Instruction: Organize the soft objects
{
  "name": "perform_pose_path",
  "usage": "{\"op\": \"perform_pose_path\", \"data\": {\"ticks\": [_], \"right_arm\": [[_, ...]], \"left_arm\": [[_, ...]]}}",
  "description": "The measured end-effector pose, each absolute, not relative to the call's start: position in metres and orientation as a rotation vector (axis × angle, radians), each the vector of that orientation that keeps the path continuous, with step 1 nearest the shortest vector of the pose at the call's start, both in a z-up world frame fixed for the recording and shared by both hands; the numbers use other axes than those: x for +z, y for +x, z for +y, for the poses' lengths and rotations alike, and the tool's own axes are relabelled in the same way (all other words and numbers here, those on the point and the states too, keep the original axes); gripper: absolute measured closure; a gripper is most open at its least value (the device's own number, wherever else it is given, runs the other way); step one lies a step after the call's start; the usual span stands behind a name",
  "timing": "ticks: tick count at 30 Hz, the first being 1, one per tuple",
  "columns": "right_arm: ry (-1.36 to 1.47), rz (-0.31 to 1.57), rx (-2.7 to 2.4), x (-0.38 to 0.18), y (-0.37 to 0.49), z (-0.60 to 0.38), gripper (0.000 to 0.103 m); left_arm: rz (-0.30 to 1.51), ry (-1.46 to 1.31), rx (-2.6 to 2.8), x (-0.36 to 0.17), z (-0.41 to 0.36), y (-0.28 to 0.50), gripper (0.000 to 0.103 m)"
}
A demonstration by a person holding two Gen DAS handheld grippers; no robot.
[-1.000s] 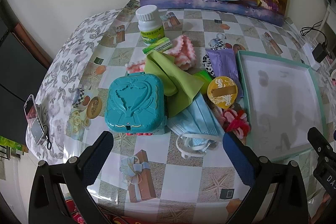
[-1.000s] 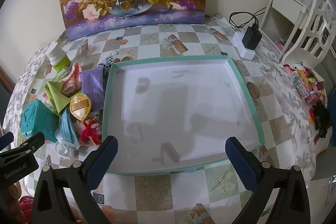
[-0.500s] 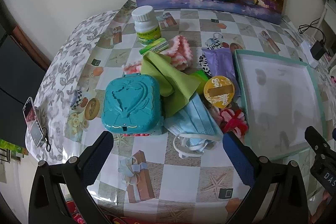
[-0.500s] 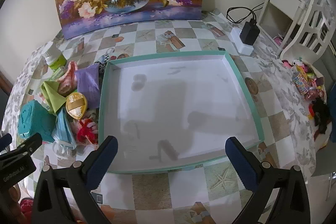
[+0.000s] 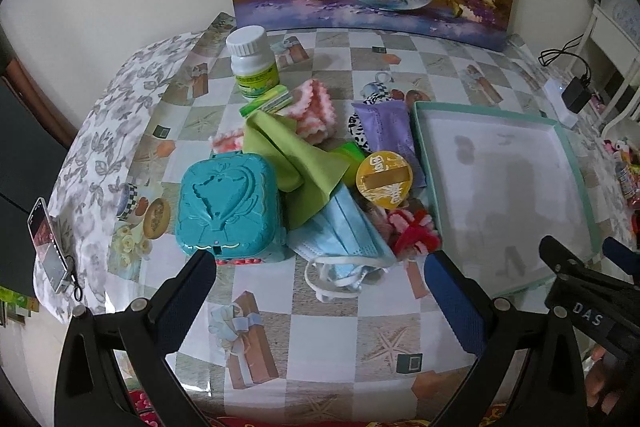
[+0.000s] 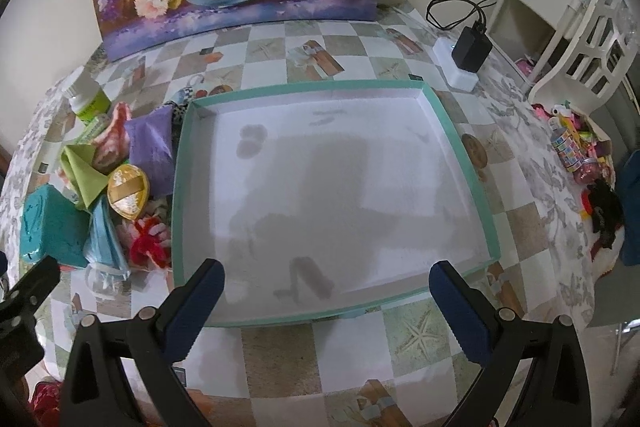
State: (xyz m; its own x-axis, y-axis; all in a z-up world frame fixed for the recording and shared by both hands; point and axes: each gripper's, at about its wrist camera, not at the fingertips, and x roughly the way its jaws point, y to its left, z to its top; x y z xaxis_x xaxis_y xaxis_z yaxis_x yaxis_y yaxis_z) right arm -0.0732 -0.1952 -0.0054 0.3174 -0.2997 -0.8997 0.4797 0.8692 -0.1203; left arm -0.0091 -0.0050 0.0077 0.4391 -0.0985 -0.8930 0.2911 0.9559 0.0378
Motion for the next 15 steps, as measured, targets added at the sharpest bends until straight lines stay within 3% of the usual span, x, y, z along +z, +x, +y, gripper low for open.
{"op": "perform_pose_path", "data": {"ticks": [15], "right_arm": [[0.107,1.118,-0.509,0.0,-0.071,-0.183,0.0]], "left_arm": [[1.088,0.182,-0.228,0.008,-0.004,-0.01,0.0]]}}
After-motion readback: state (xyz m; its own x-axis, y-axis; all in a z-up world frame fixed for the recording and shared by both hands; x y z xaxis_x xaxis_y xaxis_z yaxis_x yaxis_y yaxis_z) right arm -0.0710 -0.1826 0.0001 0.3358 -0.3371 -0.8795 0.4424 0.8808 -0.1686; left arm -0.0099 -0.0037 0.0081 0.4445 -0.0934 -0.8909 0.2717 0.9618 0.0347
